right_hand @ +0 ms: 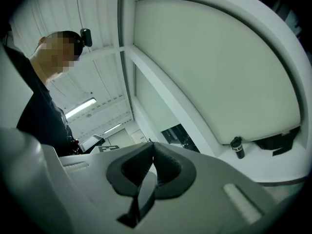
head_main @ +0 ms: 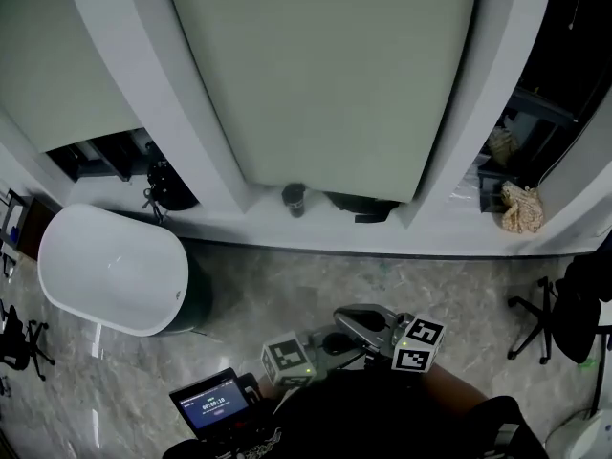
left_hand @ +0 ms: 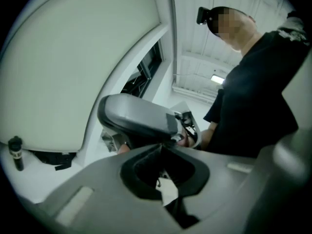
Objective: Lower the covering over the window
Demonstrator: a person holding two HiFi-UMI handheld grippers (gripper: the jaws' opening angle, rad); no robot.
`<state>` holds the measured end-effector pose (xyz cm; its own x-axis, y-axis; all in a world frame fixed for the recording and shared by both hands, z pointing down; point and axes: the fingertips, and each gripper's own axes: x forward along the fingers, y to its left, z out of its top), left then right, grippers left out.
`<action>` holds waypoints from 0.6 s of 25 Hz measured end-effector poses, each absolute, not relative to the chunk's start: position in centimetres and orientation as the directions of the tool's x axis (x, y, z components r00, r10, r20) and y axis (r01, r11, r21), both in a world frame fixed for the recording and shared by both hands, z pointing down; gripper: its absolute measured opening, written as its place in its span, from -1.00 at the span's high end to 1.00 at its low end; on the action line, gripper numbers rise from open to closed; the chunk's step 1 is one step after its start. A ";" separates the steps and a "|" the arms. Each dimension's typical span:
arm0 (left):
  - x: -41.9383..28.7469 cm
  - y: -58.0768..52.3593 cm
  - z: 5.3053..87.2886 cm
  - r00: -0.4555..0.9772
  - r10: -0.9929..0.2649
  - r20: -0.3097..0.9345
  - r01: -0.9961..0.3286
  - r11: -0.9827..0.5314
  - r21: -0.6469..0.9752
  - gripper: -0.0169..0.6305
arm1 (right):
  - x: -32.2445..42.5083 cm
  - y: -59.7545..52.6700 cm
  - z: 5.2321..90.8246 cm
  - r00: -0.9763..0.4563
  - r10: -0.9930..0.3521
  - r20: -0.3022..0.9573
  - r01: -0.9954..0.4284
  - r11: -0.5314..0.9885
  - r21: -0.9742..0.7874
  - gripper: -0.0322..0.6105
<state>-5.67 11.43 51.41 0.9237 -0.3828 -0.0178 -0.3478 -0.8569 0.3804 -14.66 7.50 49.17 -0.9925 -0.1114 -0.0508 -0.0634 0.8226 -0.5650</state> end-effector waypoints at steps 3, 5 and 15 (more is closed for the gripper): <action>-4.8 13.2 51.1 0.937 -0.349 -0.022 -0.315 -0.869 0.382 0.95 | -13.8 9.0 49.1 -0.989 -0.139 -0.042 -0.092 0.824 -0.559 0.88; -3.9 14.1 51.0 0.936 -0.351 -0.021 -0.318 -0.870 0.377 0.95 | -12.9 10.1 49.0 -0.988 -0.150 -0.032 -0.109 0.834 -0.541 0.88; 7.3 23.1 49.8 0.983 -0.182 -0.003 -0.170 -0.920 0.353 0.95 | -1.9 18.0 48.1 -0.970 -0.234 -0.072 -0.165 0.843 -0.512 0.87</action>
<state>7.34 23.14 49.82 0.9832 -0.1825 -0.0028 -0.1697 -0.9200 0.3533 -1.93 18.02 48.10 -0.9695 -0.2341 -0.0722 -0.1654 0.8428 -0.5121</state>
